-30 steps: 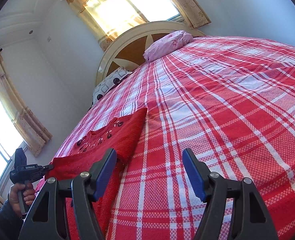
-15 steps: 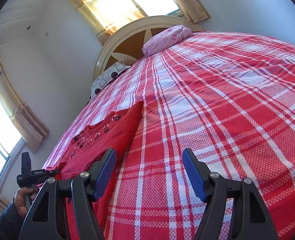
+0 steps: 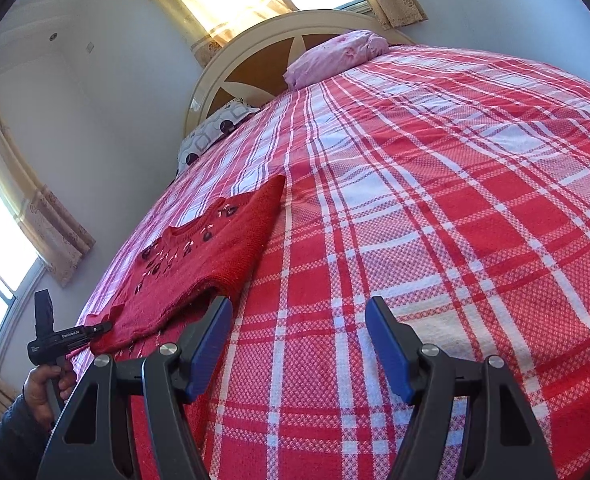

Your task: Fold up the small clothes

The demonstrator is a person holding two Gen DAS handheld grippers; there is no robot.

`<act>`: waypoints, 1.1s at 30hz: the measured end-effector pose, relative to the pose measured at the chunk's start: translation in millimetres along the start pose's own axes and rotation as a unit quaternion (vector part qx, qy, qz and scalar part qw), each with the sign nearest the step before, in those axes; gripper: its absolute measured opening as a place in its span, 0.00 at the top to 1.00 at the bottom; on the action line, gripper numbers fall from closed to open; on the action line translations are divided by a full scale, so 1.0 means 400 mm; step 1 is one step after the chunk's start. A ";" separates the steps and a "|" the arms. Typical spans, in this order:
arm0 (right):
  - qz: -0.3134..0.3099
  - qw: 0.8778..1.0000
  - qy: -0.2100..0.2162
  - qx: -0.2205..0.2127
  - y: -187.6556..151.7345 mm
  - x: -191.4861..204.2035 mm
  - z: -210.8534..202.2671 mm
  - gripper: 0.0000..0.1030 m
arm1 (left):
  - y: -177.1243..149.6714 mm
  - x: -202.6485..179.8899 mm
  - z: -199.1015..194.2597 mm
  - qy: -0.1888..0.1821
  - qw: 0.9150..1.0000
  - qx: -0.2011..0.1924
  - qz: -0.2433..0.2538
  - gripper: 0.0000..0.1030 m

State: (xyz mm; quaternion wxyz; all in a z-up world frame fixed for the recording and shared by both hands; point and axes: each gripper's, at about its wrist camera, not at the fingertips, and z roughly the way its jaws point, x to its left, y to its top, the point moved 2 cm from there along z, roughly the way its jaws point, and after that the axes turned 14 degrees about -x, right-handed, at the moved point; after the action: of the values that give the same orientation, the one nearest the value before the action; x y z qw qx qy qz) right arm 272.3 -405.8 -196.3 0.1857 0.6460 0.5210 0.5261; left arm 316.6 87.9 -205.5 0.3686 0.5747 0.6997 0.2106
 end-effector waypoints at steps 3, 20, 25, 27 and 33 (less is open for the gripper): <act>0.002 1.000 0.002 0.003 -0.001 -0.001 0.001 0.32 | 0.001 -0.004 -0.010 -0.004 1.000 -0.008 0.001 0.83; -0.182 0.977 0.095 0.051 0.013 0.338 0.100 0.28 | -0.037 -0.039 -0.048 0.077 0.988 -0.011 0.131 0.39; -0.216 0.965 0.073 0.127 -0.058 0.378 0.237 0.28 | -0.053 0.001 -0.044 0.064 0.993 -0.012 0.101 0.30; -0.194 0.966 0.051 0.165 -0.096 0.350 0.286 0.28 | -0.056 0.011 -0.044 0.059 0.994 -0.014 0.095 0.28; -0.201 0.968 0.029 0.150 -0.069 0.424 0.246 0.28 | -0.062 0.017 -0.047 0.052 0.995 -0.020 0.085 0.24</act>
State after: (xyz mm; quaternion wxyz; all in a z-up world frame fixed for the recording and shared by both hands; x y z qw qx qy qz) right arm 328.7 -217.7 -172.8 0.1735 0.5328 0.7181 0.4128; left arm 285.8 90.5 -213.0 0.3246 0.6125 0.6622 0.2846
